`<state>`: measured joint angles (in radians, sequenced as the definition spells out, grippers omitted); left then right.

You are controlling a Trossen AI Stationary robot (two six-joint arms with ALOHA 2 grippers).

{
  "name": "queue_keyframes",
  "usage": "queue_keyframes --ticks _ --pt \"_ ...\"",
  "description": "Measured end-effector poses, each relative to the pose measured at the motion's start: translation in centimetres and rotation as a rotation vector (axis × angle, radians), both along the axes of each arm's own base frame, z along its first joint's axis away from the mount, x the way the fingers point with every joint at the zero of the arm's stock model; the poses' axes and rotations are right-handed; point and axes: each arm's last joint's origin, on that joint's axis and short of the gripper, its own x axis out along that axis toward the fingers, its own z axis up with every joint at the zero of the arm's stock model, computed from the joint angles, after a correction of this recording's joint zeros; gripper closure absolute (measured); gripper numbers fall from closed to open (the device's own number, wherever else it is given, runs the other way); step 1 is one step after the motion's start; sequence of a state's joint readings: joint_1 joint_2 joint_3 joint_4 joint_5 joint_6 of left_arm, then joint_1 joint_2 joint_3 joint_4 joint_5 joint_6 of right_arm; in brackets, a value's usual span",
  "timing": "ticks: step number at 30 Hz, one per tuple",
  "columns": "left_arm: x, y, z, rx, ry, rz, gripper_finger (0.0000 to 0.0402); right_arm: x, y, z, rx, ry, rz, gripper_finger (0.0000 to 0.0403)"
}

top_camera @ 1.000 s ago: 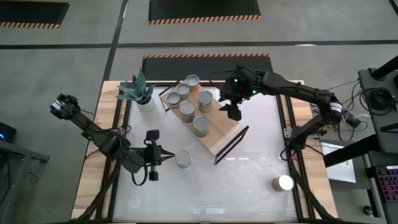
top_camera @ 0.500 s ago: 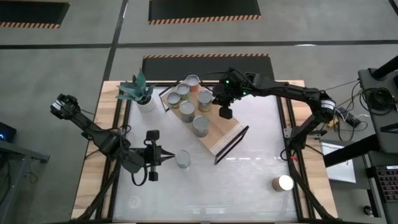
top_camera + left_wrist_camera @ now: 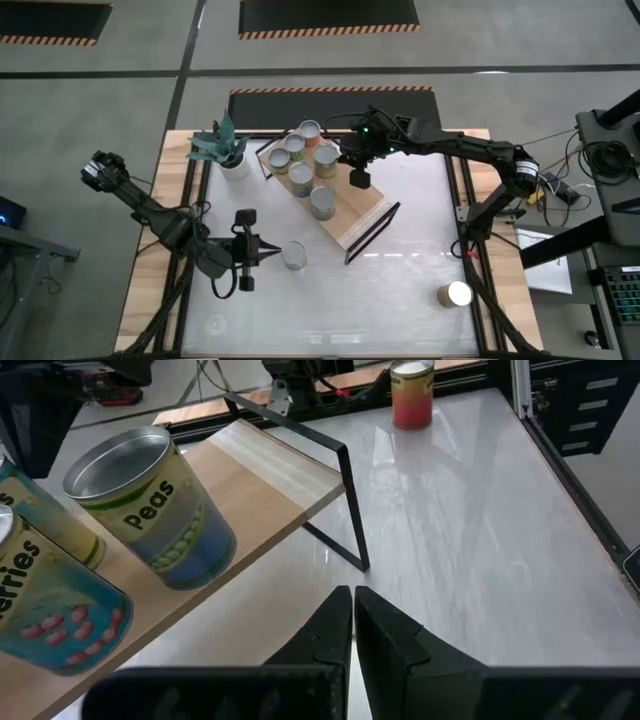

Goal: Pick and place cans onto a shelf
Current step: Put the canned carrots on the shelf, then put the canned peas on the shelf

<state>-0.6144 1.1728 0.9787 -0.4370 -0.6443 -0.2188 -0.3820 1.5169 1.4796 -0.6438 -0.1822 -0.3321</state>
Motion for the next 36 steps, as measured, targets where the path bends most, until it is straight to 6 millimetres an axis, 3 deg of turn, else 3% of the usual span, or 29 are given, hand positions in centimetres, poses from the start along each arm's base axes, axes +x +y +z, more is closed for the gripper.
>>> queue_keyframes --ticks 7,13,25,32,36 --pt "0.0 0.0 0.0 0.0 0.0 0.0 0.0402 -0.1 0.0 0.2 0.009 0.003 -0.007 0.039" --pt "0.0 0.0 -0.1 -0.022 0.003 0.004 0.0402 -1.3 1.4 2.9 0.036 -0.031 -0.018 0.039" --pt "1.2 -1.3 -2.4 -0.109 0.14 -0.041 0.0402 -4.4 10.3 7.5 0.132 -0.161 0.143 0.039" --pt "2.9 -2.4 -5.1 -0.086 0.214 -0.012 0.0401 -5.6 15.6 8.1 0.093 -0.159 0.214 0.039" --pt "3.6 -2.7 -6.0 -0.074 0.232 -0.002 0.0377 -6.0 18.0 7.8 0.077 -0.14 0.244 0.039"
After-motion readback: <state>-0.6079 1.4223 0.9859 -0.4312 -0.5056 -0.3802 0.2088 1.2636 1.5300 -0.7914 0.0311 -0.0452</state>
